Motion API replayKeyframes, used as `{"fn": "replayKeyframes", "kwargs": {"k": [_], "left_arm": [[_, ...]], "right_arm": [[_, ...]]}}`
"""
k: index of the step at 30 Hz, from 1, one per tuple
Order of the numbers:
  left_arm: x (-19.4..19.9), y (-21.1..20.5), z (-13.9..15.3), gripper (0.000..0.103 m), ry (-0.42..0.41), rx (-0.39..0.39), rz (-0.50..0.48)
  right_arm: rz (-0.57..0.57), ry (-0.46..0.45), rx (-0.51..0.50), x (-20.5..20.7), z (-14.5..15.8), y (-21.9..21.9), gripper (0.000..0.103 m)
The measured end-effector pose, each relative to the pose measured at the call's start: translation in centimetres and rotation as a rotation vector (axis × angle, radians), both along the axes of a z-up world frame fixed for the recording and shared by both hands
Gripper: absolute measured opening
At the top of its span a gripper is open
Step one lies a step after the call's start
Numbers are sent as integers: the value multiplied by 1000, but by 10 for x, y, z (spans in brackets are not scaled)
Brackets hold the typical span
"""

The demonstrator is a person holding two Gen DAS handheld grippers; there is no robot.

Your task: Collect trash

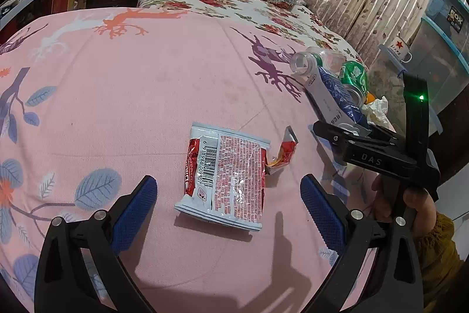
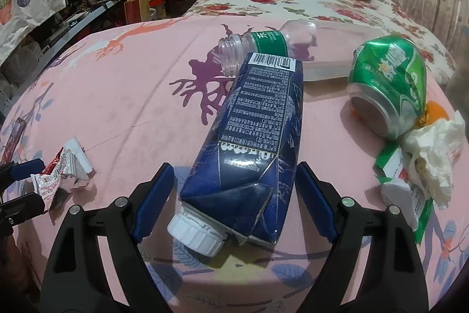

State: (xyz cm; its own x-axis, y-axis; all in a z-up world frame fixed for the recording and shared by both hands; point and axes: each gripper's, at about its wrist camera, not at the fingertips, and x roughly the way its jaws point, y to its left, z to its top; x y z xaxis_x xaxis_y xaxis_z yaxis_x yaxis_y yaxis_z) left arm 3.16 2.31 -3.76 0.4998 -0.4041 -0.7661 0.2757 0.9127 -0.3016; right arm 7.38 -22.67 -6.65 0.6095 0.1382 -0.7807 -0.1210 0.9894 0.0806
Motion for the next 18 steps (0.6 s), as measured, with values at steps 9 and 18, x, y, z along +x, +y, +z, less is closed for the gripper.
{"fn": "replayKeyframes", "kwargs": {"k": [9, 18], "left_arm": [[-3, -3, 0, 94, -15, 13, -4], [-3, -2, -1, 93, -18, 15, -7]], "right_arm": [[-10, -11, -6, -3, 2, -1, 68], [-11, -13, -11, -4, 3, -1, 59]]}}
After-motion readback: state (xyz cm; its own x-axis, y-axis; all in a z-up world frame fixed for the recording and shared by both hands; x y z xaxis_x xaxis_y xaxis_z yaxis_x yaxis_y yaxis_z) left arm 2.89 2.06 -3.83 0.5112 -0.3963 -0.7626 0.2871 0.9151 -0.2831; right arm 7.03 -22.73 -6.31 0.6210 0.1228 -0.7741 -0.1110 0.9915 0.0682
